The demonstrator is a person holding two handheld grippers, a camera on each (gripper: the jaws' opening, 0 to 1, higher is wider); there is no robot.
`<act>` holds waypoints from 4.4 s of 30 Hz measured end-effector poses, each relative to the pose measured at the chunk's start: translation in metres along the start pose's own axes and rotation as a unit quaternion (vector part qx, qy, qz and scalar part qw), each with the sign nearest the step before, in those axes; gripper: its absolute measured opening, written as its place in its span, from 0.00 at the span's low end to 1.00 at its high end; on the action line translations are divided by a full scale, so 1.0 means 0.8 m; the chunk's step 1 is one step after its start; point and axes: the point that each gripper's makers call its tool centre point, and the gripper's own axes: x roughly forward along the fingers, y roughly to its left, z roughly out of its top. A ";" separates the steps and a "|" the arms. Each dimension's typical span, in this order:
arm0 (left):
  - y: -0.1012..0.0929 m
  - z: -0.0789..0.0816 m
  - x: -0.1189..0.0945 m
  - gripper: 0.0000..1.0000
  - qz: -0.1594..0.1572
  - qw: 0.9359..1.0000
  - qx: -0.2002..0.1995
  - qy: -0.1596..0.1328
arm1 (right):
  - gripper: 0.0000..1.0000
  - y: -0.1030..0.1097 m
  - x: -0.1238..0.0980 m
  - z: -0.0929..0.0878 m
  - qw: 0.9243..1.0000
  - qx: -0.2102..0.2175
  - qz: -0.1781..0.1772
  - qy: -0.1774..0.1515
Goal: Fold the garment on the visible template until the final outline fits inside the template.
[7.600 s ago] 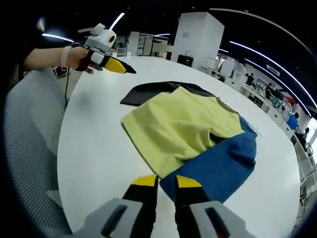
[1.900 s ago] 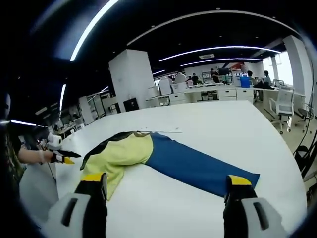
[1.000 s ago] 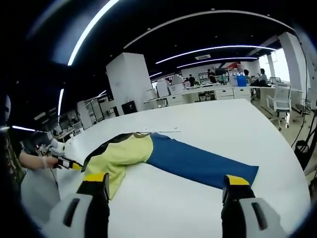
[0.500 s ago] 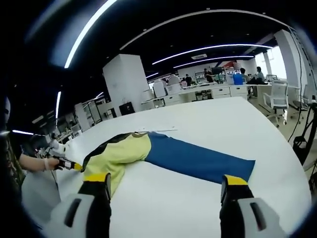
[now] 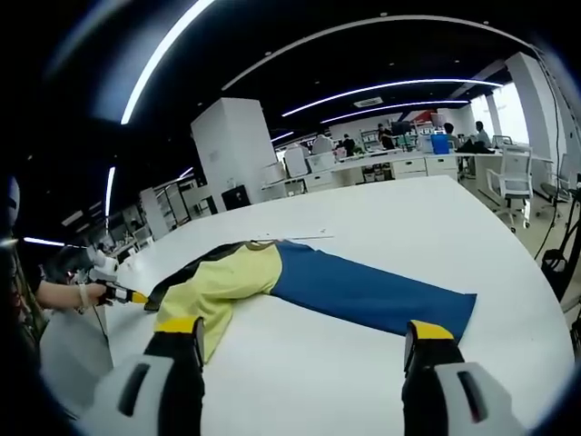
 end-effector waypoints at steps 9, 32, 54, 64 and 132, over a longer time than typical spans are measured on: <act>0.075 0.035 -0.040 0.00 0.048 0.998 0.030 0.005 | 0.91 0.000 0.001 0.000 1.000 -0.001 0.000 0.004; 0.239 0.127 -0.060 0.00 0.147 0.985 0.083 0.033 | 0.91 0.015 0.000 0.004 0.999 -0.020 -0.002 0.030; 0.369 0.150 0.002 0.00 0.190 0.976 0.076 0.071 | 0.93 0.030 0.014 0.004 0.997 -0.039 0.005 0.065; 0.393 0.164 0.019 0.00 0.203 0.970 0.099 0.085 | 0.93 0.026 0.020 -0.002 0.996 -0.036 0.002 0.078; 0.213 0.178 -0.015 0.95 0.062 0.988 0.140 -0.019 | 1.00 0.064 0.025 -0.014 0.997 -0.030 0.035 0.066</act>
